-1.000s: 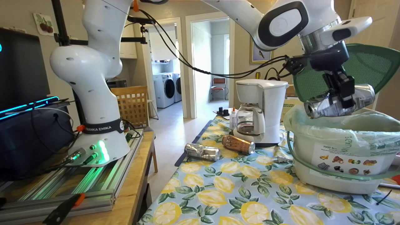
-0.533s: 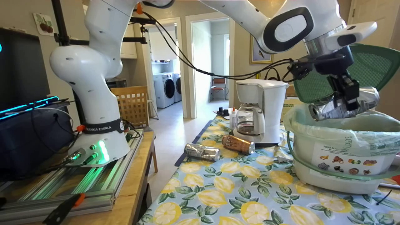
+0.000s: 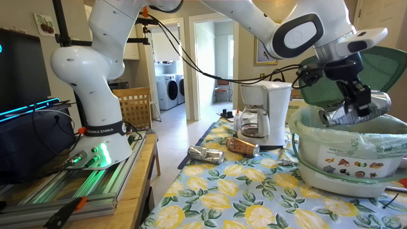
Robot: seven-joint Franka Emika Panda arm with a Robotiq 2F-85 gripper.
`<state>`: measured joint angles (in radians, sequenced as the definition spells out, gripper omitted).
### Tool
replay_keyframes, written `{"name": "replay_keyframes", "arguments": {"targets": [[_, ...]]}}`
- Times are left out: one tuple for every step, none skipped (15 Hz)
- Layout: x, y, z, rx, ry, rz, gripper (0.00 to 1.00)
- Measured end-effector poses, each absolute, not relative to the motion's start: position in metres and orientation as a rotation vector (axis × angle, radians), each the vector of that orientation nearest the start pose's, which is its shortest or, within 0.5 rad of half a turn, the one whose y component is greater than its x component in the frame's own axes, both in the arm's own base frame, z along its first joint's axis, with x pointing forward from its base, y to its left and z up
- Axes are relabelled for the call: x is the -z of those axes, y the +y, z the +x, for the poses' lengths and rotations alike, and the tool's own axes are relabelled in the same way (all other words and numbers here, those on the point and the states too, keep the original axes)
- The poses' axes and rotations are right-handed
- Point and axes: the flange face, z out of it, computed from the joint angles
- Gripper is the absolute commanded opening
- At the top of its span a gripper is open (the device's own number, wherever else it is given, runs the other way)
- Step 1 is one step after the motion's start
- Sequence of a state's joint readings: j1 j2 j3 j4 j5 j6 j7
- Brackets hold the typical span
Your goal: Throw two cans into the bin
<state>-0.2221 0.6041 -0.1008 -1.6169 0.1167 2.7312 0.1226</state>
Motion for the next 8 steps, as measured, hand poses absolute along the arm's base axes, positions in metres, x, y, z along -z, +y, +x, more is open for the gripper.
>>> {"name": "replay_keyframes", "arguments": {"targets": [[-0.3303, -0.2245, 0.6977, 0.810, 0.770, -2.968, 0.63], [-0.3302, -0.2247, 0.6987, 0.817, 0.769, -2.967, 0.71], [-0.3306, -0.2248, 0.6995, 0.825, 0.768, -2.966, 0.77], [-0.3316, -0.2248, 0.7000, 0.834, 0.768, -2.964, 0.85], [-0.3327, -0.2249, 0.7005, 0.842, 0.767, -2.963, 0.91], [-0.3337, -0.2249, 0.7009, 0.849, 0.767, -2.961, 0.97], [-0.3347, -0.2249, 0.7013, 0.853, 0.766, -2.960, 1.00], [-0.3359, -0.2246, 0.7019, 0.857, 0.765, -2.959, 1.00]]}}
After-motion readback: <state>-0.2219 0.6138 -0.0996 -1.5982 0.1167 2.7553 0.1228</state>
